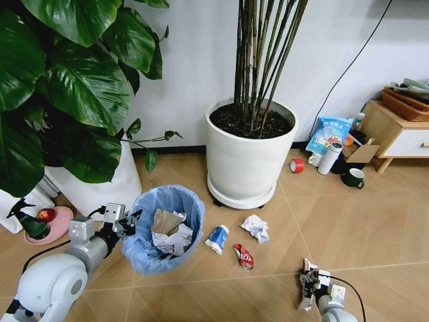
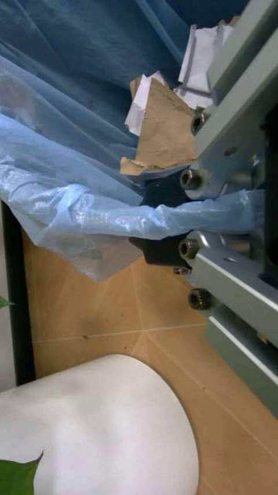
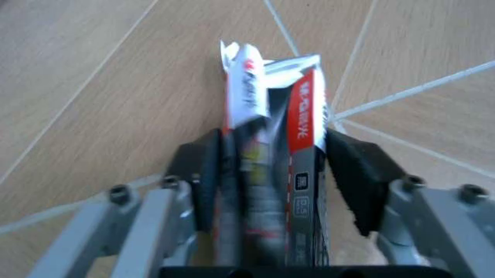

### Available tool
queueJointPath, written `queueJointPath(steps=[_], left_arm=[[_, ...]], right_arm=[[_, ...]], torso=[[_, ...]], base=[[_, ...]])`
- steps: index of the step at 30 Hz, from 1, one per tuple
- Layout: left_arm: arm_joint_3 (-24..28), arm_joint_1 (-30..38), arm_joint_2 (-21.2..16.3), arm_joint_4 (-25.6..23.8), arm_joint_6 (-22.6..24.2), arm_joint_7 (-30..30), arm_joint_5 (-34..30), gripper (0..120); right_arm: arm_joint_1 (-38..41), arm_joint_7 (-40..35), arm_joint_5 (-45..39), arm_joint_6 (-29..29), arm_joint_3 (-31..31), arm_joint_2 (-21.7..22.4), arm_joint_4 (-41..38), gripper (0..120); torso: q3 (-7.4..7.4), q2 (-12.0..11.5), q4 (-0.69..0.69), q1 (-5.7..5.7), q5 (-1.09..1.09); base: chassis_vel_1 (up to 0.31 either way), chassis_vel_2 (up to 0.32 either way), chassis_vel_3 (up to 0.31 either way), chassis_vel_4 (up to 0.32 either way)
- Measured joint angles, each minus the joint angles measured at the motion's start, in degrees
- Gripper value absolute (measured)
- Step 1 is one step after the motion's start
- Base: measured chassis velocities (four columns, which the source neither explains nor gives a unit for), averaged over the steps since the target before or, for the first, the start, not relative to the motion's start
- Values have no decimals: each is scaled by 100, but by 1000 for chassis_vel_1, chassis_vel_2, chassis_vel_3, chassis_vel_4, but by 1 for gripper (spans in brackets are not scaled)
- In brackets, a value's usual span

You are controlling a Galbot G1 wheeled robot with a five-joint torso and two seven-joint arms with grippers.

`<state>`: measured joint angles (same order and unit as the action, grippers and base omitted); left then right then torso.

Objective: Pick up the trash bin and place the garbage on the floor into it.

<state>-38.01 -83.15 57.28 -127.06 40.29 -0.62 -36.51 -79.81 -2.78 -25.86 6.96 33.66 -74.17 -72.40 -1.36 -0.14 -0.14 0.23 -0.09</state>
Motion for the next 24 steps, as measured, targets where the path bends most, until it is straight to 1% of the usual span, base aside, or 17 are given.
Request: queueJointPath(steps=[1,3,4,5,6,10,11,12,14,17,19,21,23,24], left_arm=[[0,0,0,0,0,0,0,0],[1,1,6,-2,0,0,0,0],[5,2,11,-2,0,0,0,0],[5,2,11,-2,0,0,0,0],[11,4,19,-4,0,0,0,0],[19,0,39,-11,0,-1,16,0],[19,0,39,-11,0,-1,16,0],[19,-7,46,-15,0,-1,22,0],[19,-15,54,-35,0,-3,27,0],[16,-24,60,-50,0,-7,29,0],[14,-32,70,-58,0,-11,43,0],[15,-35,74,-58,0,-13,49,0],[23,-37,83,-61,0,-13,60,0],[23,-37,83,-61,0,-13,60,0]], right_arm=[[0,0,0,0,0,0,0,44],[2,21,5,-19,-6,-8,21,32],[2,26,6,-24,-6,-9,30,29],[2,26,6,-24,-6,-9,30,29],[3,35,6,-34,-6,-9,46,24],[2,55,5,-60,-2,-2,87,12],[2,55,5,-60,-2,-2,87,12],[1,62,5,-75,0,5,105,8],[1,69,5,-100,7,13,122,3],[-3,71,7,-107,24,28,75,0],[-48,94,9,-91,28,63,-117,0],[-59,119,9,-88,28,77,-229,0],[-86,205,10,-75,29,135,-536,0],[-86,205,10,-75,29,135,-536,0]], torso=[[0,0,0,0,0],[0,0,1,0,2],[0,0,1,0,3],[0,0,1,0,3],[0,0,2,0,2],[0,0,3,0,4],[0,0,3,0,4],[0,0,4,0,3],[0,0,4,0,4],[-1,0,3,0,5],[-3,-1,-1,1,12],[-3,-1,-3,1,14],[-2,-1,1,1,8],[-2,-1,1,1,8]], base=[[0,0,0,0],[0,0,0,0],[0,0,0,0],[0,0,0,0],[0,0,0,0],[0,0,0,0],[0,0,0,0],[0,0,0,0],[0,0,0,0],[0,0,0,0],[0,0,0,0],[0,0,0,0],[0,0,0,0],[0,0,0,0]])
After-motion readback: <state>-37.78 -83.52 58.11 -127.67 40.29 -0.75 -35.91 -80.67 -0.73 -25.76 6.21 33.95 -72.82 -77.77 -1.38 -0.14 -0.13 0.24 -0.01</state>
